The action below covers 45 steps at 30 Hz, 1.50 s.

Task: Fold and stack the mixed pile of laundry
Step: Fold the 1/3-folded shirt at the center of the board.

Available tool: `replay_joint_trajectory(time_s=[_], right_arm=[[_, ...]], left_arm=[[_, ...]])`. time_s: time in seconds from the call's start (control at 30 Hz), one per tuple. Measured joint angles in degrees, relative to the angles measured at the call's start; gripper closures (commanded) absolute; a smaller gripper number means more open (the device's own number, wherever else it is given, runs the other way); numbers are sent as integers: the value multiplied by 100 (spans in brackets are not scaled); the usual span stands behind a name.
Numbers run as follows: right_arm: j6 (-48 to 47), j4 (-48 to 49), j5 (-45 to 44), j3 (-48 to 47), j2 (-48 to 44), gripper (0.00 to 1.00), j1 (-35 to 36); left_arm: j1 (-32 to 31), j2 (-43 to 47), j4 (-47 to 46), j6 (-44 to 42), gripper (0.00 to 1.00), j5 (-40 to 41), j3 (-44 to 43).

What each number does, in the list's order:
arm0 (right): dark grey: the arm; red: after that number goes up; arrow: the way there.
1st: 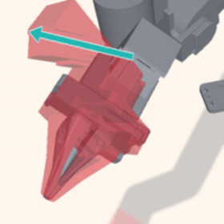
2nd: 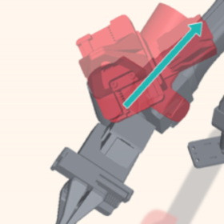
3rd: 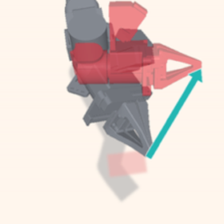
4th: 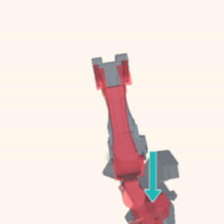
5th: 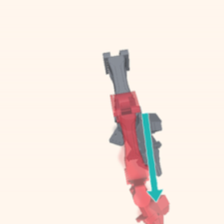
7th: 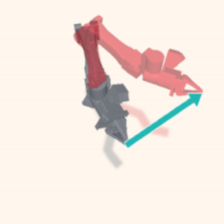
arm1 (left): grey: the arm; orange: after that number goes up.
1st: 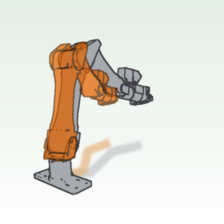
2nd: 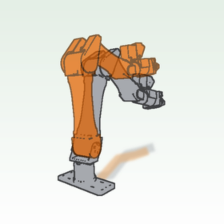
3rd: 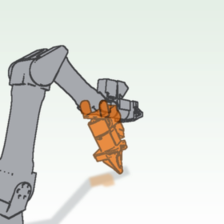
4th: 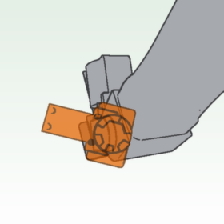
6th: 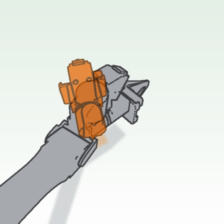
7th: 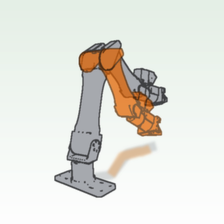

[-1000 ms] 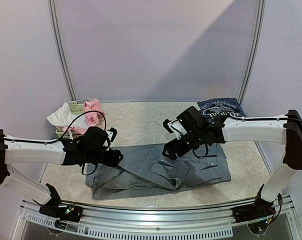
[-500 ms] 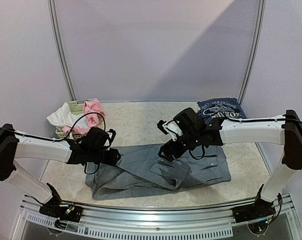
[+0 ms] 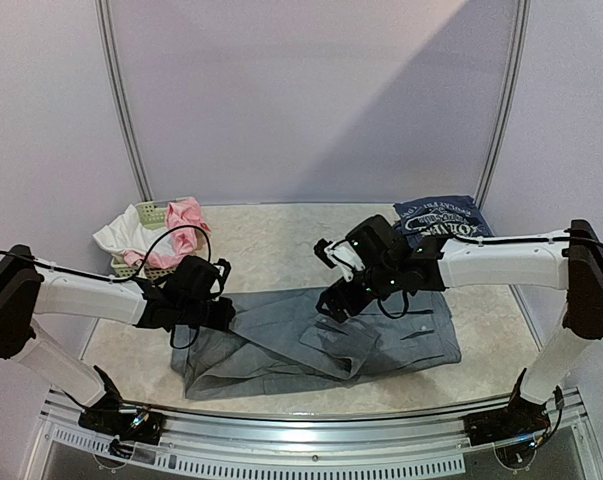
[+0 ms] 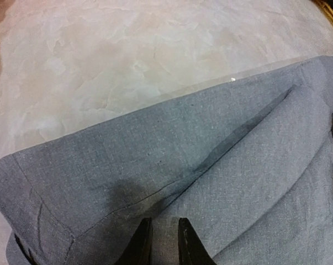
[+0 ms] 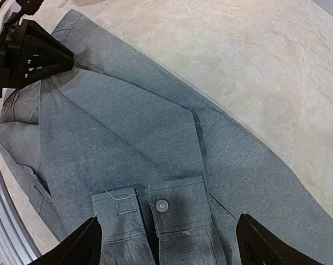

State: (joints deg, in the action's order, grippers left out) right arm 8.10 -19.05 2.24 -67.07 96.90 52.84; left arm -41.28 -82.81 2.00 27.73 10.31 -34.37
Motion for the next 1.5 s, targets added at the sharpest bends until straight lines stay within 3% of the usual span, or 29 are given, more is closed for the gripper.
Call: replay_joint_trajectory(time_s=[0.37, 0.83, 1.0, 1.2, 1.5], right_arm=[[-243, -208, 35, -634, 492, 19, 212], [-601, -927, 391, -1130, 1491, 41, 673], [-588, -1095, 345, -1187, 1657, 52, 673], [-573, -1156, 262, -1215, 1757, 76, 673], [-656, -1285, 44, -1335, 1759, 100, 680]], left_arm=[[0, 0, 0, 2, 86, 144, 4], [0, -2, -4, 42, 86, 203, 131], [0, -4, -4, 42, 87, 205, 133], [0, -17, -4, 44, 87, 205, 136], [0, -26, -4, 68, 88, 208, 157]])
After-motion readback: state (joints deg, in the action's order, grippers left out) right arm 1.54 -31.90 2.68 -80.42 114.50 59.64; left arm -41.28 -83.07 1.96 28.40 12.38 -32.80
